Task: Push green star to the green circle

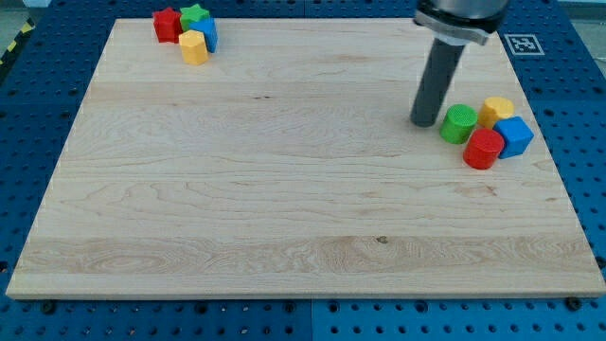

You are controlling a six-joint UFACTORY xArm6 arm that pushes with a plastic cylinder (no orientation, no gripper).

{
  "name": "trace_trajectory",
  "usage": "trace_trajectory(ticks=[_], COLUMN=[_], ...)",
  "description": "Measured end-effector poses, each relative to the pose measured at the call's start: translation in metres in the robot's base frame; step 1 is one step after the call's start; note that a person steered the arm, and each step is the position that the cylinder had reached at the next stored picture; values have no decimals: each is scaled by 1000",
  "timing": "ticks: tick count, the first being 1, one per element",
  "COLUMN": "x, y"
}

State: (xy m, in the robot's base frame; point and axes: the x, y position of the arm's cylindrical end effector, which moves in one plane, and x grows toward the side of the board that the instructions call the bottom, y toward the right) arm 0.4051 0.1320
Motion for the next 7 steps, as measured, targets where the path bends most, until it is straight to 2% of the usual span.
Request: trace_trajectory(ticks=[2,3,5,7], x=[0,0,-6,-81], y=[-143,-190,-205,-350])
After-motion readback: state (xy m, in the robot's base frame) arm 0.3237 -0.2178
